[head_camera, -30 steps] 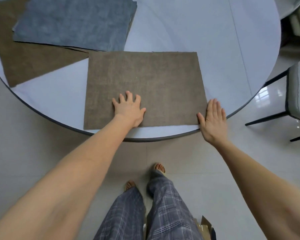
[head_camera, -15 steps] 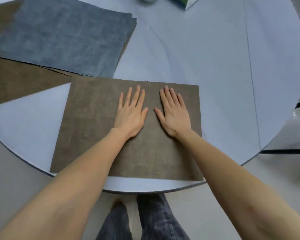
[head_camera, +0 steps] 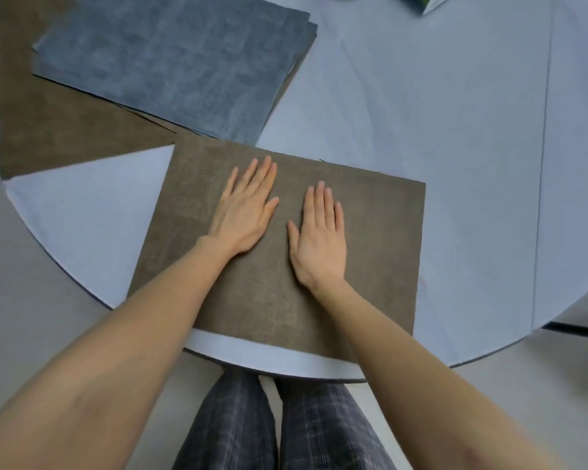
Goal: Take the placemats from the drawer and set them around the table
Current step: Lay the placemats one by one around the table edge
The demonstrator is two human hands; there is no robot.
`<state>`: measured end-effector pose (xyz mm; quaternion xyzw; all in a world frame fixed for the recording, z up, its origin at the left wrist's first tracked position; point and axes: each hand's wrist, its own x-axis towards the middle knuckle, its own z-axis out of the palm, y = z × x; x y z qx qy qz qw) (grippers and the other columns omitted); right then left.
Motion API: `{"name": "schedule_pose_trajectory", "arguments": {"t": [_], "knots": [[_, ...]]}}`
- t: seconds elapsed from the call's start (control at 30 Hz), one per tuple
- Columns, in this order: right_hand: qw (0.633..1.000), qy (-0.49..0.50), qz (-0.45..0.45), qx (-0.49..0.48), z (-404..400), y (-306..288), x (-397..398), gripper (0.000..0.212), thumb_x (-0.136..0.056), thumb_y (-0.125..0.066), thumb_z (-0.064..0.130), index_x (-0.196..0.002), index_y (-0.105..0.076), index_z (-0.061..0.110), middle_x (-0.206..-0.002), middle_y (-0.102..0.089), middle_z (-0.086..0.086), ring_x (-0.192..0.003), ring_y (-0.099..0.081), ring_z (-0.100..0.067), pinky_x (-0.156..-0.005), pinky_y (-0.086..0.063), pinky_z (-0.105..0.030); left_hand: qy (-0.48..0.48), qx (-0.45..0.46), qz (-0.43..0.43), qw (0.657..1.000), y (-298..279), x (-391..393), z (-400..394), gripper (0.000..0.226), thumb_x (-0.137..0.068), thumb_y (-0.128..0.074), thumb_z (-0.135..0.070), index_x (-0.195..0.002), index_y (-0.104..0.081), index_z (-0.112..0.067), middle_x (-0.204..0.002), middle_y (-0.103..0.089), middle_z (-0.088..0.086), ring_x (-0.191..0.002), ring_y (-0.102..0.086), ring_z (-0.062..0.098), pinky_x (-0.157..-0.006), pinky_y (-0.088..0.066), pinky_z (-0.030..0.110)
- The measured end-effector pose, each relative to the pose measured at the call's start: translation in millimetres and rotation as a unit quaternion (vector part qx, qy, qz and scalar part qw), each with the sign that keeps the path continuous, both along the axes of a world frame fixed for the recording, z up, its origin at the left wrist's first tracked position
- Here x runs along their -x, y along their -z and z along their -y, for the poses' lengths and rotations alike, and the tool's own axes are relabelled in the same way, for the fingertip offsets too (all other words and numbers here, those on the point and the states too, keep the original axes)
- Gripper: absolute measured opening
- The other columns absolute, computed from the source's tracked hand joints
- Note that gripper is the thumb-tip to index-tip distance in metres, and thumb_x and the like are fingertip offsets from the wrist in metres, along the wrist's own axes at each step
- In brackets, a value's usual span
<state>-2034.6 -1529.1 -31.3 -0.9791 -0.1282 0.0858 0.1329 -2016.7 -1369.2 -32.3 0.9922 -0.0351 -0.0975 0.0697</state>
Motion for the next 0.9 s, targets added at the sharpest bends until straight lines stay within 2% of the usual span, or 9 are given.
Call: {"name": "schedule_pose_trajectory", "arguments": {"t": [0.13, 0.3, 0.43, 0.53, 0.7, 0.73, 0.8, 0.87, 0.9], "knots": [[0.999, 0.027, 0.014, 0.032, -8.4, 6.5, 9.2, 0.062, -0.099, -0.024, 0.039, -0.152, -0.012, 0.008, -0.160, -0.009, -0.009, -0.148, -0.007, -0.021, -0.121, -0.004, -0.038, -0.046, -0.006, -0.004, 0.999, 1.2, -3.9, -41.0, 0.062, -0.102, -0.020, -0.047, -0.155, -0.003, -0.020, -0.163, 0.002, -0.003, -0.150, 0.003, 0.019, -0.120, 0.003, 0.044], [0.997, 0.037, 0.034, 0.057, -12.8, 6.5, 11.4, 0.062, -0.099, -0.023, 0.039, -0.152, -0.015, 0.008, -0.160, -0.012, -0.009, -0.148, -0.010, -0.021, -0.121, -0.006, -0.037, -0.165, 0.000, 0.001, 0.986, 3.1, 18.9, -71.0, 0.066, -0.101, -0.018, -0.049, -0.155, -0.003, -0.013, -0.163, 0.000, 0.006, -0.150, 0.002, 0.024, -0.122, 0.001, 0.042], [0.996, 0.043, 0.036, 0.068, -14.6, 6.4, 11.0, 0.060, -0.100, -0.022, 0.038, -0.152, -0.013, 0.010, -0.160, -0.010, -0.007, -0.148, -0.008, -0.020, -0.121, -0.005, -0.037, -0.151, 0.026, 0.021, 0.988, 1.4, 90.6, -85.3, 0.068, -0.101, -0.021, -0.048, -0.155, -0.006, -0.009, -0.162, -0.002, 0.009, -0.150, 0.000, 0.024, -0.122, 0.001, 0.039], [0.994, 0.061, 0.042, 0.077, -15.6, 8.3, 14.3, 0.060, -0.100, -0.021, 0.039, -0.152, -0.011, 0.011, -0.161, -0.008, -0.005, -0.148, -0.006, -0.020, -0.121, -0.004, -0.038, -0.098, 0.025, 0.010, 0.995, 0.4, 140.6, -94.3, 0.071, -0.099, -0.017, -0.050, -0.155, -0.007, -0.008, -0.162, -0.004, 0.009, -0.150, 0.000, 0.023, -0.122, -0.001, 0.038], [0.985, 0.153, 0.000, 0.074, -40.7, 2.6, 29.8, 0.063, -0.101, -0.023, 0.040, -0.152, -0.007, 0.007, -0.160, -0.002, -0.013, -0.148, 0.000, -0.026, -0.120, -0.003, -0.045, -0.074, 0.011, 0.009, 0.997, 3.2, 158.2, -102.2, 0.071, -0.098, -0.016, -0.051, -0.155, -0.003, -0.010, -0.162, 0.000, 0.009, -0.150, 0.004, 0.023, -0.122, -0.001, 0.040], [0.989, 0.131, 0.004, 0.070, -51.9, 1.6, 42.8, 0.065, -0.100, -0.024, 0.041, -0.152, -0.008, 0.006, -0.160, -0.001, -0.015, -0.148, 0.000, -0.027, -0.120, -0.003, -0.045, -0.073, 0.011, 0.010, 0.997, 4.2, 157.9, -102.0, 0.071, -0.098, -0.017, -0.051, -0.155, -0.004, -0.010, -0.162, 0.000, 0.009, -0.150, 0.004, 0.024, -0.122, -0.001, 0.040], [0.998, -0.015, 0.028, 0.056, -71.1, 3.1, 78.2, 0.064, -0.100, -0.025, 0.044, -0.152, -0.012, 0.009, -0.160, -0.006, -0.011, -0.148, -0.003, -0.024, -0.121, -0.003, -0.041, -0.071, 0.014, 0.013, 0.997, 5.3, 157.8, -102.0, 0.070, -0.099, -0.020, -0.050, -0.155, -0.006, -0.010, -0.162, -0.002, 0.009, -0.150, 0.002, 0.025, -0.122, -0.001, 0.040], [0.985, -0.160, 0.031, 0.056, -72.7, 5.0, 103.4, 0.063, -0.100, -0.025, 0.046, -0.152, -0.016, 0.012, -0.159, -0.011, -0.007, -0.148, -0.007, -0.021, -0.121, -0.003, -0.037, -0.073, 0.016, 0.016, 0.997, 5.0, 157.6, -102.3, 0.070, -0.099, -0.021, -0.049, -0.155, -0.007, -0.010, -0.162, -0.003, 0.009, -0.150, 0.001, 0.025, -0.122, -0.001, 0.040], [0.979, -0.191, 0.023, 0.066, -66.6, 4.5, 106.6, 0.063, -0.099, -0.024, 0.046, -0.152, -0.016, 0.013, -0.159, -0.012, -0.006, -0.148, -0.008, -0.020, -0.120, -0.002, -0.035, -0.073, 0.018, 0.016, 0.997, 4.3, 158.0, -102.7, 0.070, -0.099, -0.022, -0.049, -0.155, -0.006, -0.010, -0.162, -0.003, 0.009, -0.150, 0.001, 0.025, -0.122, -0.001, 0.040]]}}
